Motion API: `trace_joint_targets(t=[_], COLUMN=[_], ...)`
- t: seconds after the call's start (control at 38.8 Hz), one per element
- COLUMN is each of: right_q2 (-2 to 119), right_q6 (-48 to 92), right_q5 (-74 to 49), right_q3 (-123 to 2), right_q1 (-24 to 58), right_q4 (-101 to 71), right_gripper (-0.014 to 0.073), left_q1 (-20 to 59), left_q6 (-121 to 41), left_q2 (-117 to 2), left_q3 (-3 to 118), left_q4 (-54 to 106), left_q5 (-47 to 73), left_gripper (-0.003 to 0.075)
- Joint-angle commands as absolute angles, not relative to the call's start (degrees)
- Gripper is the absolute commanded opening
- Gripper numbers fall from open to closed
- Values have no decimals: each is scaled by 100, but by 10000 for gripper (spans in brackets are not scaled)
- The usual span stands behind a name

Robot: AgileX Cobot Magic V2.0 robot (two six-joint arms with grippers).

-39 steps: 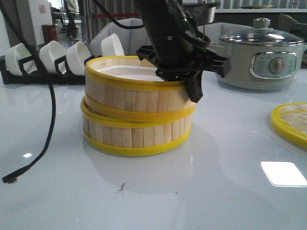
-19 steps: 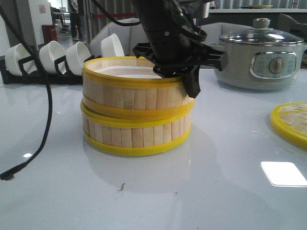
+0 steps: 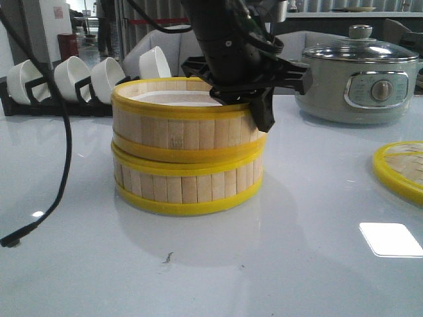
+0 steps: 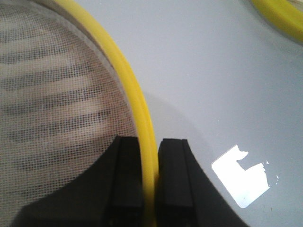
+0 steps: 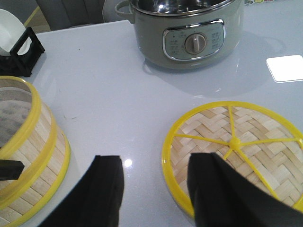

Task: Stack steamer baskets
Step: 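Lower the held basket onto the center basket and seat it with the left gripper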

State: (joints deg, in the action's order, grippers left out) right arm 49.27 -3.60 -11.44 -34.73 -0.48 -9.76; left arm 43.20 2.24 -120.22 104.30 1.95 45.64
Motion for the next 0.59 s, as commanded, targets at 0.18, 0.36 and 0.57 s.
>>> trace_joint_targets(t=[0.18,0.36,0.57], right_q2=[4895,4895,4895], right_q6=[-295,-295,-295], right_q5=[-710,-710,-710], right_q3=[-3672,-3672,-3672], right_q1=[-78,-78,-78], right_q4=[-960,-960,-960], right_gripper=[434,434,434], left_q1=[4244,4244,4289], left_q6=[305,305,305], left_q2=[-11446,-11446,-11446], left_q3=[10593,10593,10593], left_q4=[0,0,0], left_q5=[4278,4249,4153], left_gripper=[88,88,88])
